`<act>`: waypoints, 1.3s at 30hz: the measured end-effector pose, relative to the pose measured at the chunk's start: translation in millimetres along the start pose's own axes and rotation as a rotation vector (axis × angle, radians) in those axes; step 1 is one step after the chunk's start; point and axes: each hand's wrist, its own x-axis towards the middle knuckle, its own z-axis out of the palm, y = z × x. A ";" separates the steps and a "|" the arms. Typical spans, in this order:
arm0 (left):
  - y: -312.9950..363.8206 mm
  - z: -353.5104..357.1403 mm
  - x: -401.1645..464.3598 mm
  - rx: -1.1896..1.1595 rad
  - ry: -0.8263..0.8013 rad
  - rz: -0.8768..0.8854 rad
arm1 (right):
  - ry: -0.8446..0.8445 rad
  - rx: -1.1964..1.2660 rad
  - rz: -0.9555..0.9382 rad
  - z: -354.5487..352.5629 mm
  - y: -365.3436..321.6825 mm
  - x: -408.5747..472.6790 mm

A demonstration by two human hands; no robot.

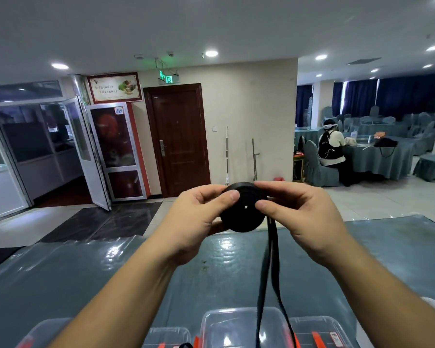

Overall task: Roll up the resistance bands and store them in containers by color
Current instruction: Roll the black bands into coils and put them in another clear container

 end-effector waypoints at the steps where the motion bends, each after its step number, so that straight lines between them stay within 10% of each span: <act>1: -1.1 1.2 -0.2 -0.013 -0.002 -0.007 | 0.030 0.028 -0.004 -0.5 0.6 -0.7; 8: 3.9 -6.0 -0.8 0.137 -0.103 -0.061 | -0.155 -0.103 0.064 -11.7 -3.5 1.7; 39: -3.2 -5.5 3.9 0.011 -0.072 -0.071 | 0.004 0.122 0.049 -5.0 7.9 -5.1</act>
